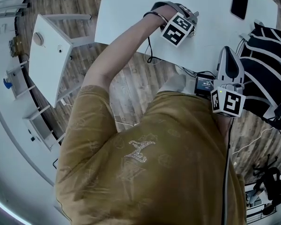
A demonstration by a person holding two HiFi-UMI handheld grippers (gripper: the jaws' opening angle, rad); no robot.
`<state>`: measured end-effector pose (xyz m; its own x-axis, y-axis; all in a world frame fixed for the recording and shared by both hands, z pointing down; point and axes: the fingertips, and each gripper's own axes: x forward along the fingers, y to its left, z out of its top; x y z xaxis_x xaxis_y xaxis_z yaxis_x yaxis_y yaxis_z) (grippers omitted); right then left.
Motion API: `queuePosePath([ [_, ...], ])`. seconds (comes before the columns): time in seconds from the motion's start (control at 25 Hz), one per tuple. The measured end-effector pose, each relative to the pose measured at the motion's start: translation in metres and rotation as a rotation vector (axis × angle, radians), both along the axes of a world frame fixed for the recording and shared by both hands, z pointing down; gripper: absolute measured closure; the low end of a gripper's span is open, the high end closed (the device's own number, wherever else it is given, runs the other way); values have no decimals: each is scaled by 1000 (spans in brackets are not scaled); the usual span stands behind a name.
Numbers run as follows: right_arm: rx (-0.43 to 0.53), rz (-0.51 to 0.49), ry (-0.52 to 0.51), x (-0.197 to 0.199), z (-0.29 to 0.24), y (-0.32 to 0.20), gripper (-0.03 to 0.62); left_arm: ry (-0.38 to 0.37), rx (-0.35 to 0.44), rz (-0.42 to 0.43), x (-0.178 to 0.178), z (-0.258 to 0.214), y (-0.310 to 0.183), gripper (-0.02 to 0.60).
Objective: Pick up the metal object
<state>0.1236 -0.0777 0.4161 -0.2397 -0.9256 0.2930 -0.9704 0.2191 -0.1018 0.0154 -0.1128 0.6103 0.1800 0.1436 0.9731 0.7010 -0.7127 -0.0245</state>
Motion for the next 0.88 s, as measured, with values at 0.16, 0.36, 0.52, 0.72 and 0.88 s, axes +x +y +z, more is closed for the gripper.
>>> queuePosePath([
  [0.16,-28,-5,-1,-2,7,0,583,-24,8,34,5,5,0,250],
  [0.36,-40,-2,-6,-2,9,-1,583,-77,7,60,3,10,4,253],
  [0.52,-66,1,-7,0,16,-1,583,-118,-8,73,1,11,6,279],
  [0.72,-98,-9,4,-1,25,-1,583,-138,-10,88,1,12,6,284],
  [0.88,-158,-4,29,1,37,0,583,-130,-11,87,1,12,7,287],
])
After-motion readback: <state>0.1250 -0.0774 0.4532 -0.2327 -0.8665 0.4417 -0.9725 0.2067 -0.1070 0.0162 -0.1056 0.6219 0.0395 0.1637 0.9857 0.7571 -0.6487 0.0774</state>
